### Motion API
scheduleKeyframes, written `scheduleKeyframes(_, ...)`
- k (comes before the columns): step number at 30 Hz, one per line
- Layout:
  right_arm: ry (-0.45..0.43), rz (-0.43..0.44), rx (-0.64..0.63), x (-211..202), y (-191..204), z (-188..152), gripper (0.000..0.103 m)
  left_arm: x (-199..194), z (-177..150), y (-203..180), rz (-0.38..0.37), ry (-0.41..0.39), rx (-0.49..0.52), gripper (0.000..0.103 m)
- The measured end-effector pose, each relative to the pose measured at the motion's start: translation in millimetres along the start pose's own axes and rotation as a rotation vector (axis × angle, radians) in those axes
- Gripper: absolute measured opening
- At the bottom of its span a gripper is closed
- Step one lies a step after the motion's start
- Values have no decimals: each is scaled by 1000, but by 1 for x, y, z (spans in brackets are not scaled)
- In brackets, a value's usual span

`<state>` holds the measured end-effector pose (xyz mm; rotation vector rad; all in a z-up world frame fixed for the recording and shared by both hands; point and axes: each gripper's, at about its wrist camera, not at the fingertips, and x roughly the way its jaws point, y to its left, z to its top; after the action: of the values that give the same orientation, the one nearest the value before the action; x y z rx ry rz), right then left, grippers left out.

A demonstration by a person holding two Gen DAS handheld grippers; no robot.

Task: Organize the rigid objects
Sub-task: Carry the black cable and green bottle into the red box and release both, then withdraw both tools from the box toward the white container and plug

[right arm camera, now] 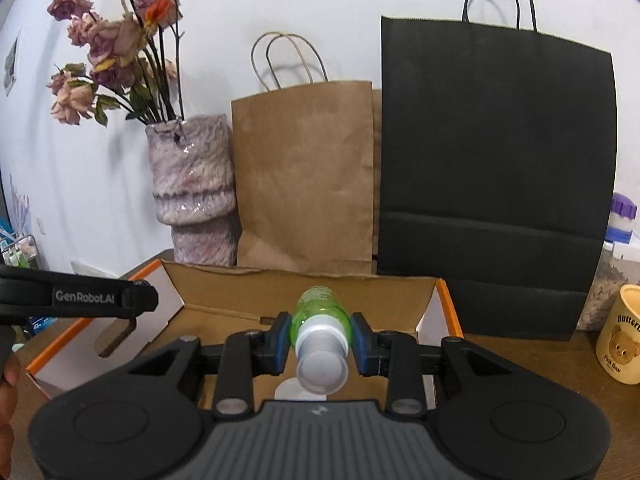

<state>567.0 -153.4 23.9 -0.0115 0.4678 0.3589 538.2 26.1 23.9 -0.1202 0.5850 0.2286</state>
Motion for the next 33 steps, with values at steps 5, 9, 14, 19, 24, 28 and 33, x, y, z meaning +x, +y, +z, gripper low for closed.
scheduleKeyframes(5,18,10,6,1,-2,-2,31,4,-1,-1,-2,15,18,63)
scheduleKeyframes(9,-2,-14,10,-5,-4,0,85,-1,-1,-3,11,-18,33,94)
scheduleKeyframes(14,-10,-36,19,-8,-8,2,100,-5,0,-4,16,-34,38,103)
scheduleKeyframes(19,3,-40,16,-7,-8,2,103,-5,-1,-5,10,-30,34,103)
scheduleKeyframes(24,15,-39,0,-9,-5,3,103,-12,-2,-3,0,-39,27,103)
scheduleKeyframes(28,11,-41,-5,-19,-4,3,103,-24,-3,-2,-5,-53,12,103)
scheduleKeyframes(33,-6,-45,-14,-36,-1,1,103,-46,-8,-2,-17,-87,16,103)
